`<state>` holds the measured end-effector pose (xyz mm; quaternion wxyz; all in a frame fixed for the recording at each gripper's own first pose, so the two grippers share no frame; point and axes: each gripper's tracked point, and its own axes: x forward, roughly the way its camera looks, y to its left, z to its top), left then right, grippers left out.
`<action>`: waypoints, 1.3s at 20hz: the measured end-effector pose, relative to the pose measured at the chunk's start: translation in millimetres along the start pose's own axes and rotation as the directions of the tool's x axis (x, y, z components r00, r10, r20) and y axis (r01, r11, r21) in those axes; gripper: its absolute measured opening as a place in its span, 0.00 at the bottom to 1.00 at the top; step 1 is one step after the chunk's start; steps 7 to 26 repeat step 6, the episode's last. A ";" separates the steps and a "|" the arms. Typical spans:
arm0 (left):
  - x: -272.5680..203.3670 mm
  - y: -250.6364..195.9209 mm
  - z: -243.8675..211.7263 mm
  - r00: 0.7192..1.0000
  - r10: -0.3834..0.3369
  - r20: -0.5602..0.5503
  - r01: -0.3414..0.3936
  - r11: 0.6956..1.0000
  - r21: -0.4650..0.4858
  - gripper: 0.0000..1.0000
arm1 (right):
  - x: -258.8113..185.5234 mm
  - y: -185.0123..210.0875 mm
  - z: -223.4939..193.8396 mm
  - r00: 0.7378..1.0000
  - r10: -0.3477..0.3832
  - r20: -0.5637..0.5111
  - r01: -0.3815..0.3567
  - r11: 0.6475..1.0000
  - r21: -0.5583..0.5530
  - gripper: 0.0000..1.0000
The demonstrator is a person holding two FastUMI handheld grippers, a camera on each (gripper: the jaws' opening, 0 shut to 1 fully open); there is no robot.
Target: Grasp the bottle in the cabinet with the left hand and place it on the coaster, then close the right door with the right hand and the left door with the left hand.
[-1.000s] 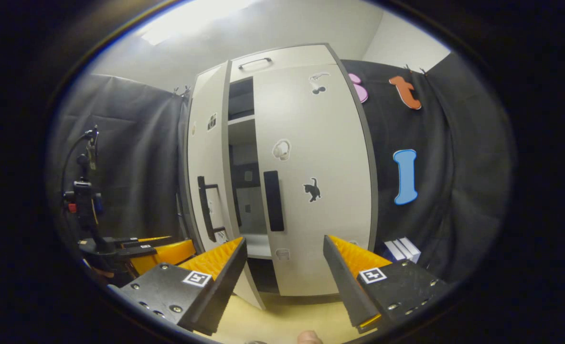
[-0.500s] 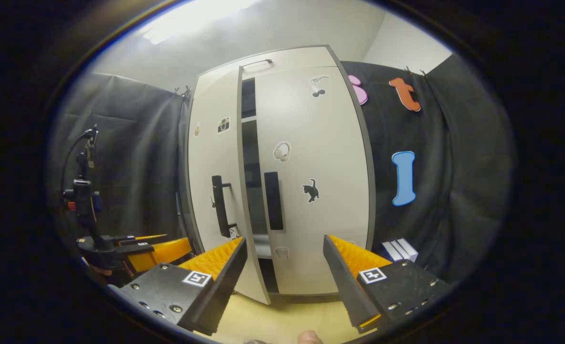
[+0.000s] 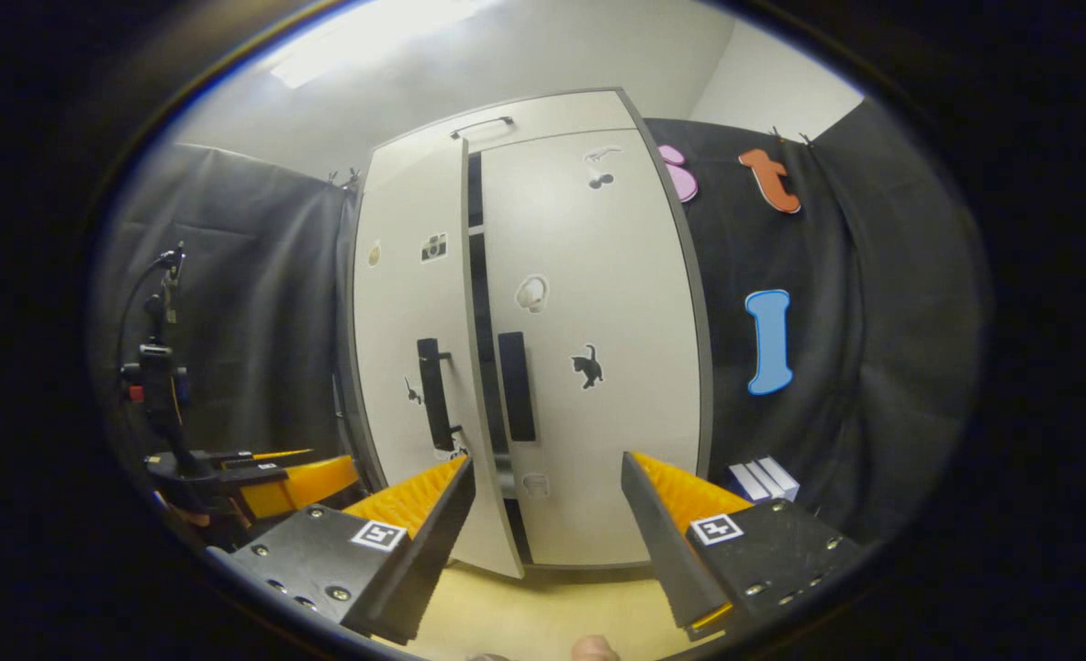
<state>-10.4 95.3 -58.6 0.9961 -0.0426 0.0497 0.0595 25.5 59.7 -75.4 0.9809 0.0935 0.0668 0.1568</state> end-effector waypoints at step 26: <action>3.5 -1.4 -1.7 1.000 -0.005 -0.005 0.005 1.000 0.005 0.94 | 5.2 -2.8 -0.1 1.000 0.001 -0.002 -0.001 1.000 -0.002 0.97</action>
